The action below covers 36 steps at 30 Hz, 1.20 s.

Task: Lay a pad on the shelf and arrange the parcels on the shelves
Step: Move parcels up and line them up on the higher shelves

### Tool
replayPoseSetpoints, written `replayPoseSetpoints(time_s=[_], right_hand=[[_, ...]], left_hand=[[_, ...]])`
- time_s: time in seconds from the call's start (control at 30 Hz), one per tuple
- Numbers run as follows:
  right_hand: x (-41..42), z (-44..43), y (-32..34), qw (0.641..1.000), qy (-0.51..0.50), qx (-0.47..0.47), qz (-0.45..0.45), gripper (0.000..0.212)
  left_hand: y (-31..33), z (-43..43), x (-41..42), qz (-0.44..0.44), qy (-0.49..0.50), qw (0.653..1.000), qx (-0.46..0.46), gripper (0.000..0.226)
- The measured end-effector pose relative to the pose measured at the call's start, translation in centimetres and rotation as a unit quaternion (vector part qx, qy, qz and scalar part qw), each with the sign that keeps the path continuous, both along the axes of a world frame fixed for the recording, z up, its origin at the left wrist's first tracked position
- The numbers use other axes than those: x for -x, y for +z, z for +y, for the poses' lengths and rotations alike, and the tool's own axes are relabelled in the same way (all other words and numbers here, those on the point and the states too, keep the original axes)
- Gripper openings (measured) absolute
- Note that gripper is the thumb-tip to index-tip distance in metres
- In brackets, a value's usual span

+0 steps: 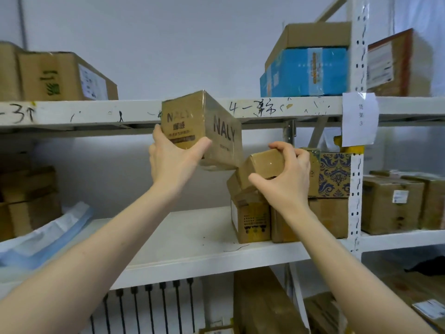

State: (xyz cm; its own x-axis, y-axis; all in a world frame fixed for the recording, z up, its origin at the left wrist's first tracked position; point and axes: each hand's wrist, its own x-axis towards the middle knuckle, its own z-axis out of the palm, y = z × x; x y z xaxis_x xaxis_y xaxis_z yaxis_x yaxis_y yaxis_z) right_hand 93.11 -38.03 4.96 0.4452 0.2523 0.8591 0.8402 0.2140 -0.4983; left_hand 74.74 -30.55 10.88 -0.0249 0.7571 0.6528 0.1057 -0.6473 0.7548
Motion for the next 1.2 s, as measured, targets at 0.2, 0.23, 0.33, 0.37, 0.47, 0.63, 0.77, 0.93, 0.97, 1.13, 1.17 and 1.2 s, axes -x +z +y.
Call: replayPoseSetpoints(time_s=[0.2,0.23,0.33,0.37,0.47,0.63,0.77,0.93,0.97,1.13,1.17,1.2], right_hand=[[-1.7,-4.0,2.2,0.992,0.113,-0.056,0.013,0.063],[-2.0,-4.7,2.6,0.989,0.128,-0.065,0.018,0.062],[-2.7,-6.7,4.0,0.976,0.186,-0.109,0.038,0.057],[-2.9,-7.2,4.4,0.971,0.198,-0.123,0.046,0.057],[-3.5,-8.3,5.7,0.959,0.215,-0.171,0.065,0.060],[-3.4,-9.3,8.0,0.950,0.210,-0.222,0.060,0.068],[-3.4,-8.6,9.4,0.950,0.194,-0.244,0.032,0.068],[-4.0,-5.6,11.2,0.961,0.147,-0.232,0.019,0.069],[-4.2,-4.8,11.4,0.963,0.136,-0.230,0.014,0.069],[-4.9,-0.2,13.2,0.969,0.117,-0.216,-0.009,0.072],[-5.1,1.0,13.8,0.971,0.107,-0.215,-0.013,0.073],[-5.3,1.6,14.3,0.972,0.098,-0.211,-0.013,0.075]], left_hand=[[3.1,-3.8,0.2,-0.103,-0.041,0.994,0.020,0.065],[3.6,-4.5,0.2,-0.125,-0.054,0.990,0.041,0.064],[5.3,-6.6,0.6,-0.187,-0.083,0.972,0.111,0.061],[6.0,-7.2,0.8,-0.208,-0.094,0.966,0.121,0.060],[7.8,-8.6,1.3,-0.232,-0.106,0.961,0.104,0.063],[10.6,-9.5,1.3,-0.261,-0.053,0.964,0.022,0.070],[11.6,-8.2,0.7,-0.214,0.002,0.973,-0.088,0.079],[12.0,-5.4,-0.8,-0.137,0.057,0.979,-0.143,0.099],[12.1,-4.7,-1.2,-0.127,0.064,0.979,-0.144,0.101],[12.8,-1.0,-3.4,-0.093,0.067,0.985,-0.129,0.107],[13.0,0.0,-3.8,-0.088,0.066,0.985,-0.130,0.108],[13.1,0.5,-4.2,-0.081,0.068,0.986,-0.129,0.109]])
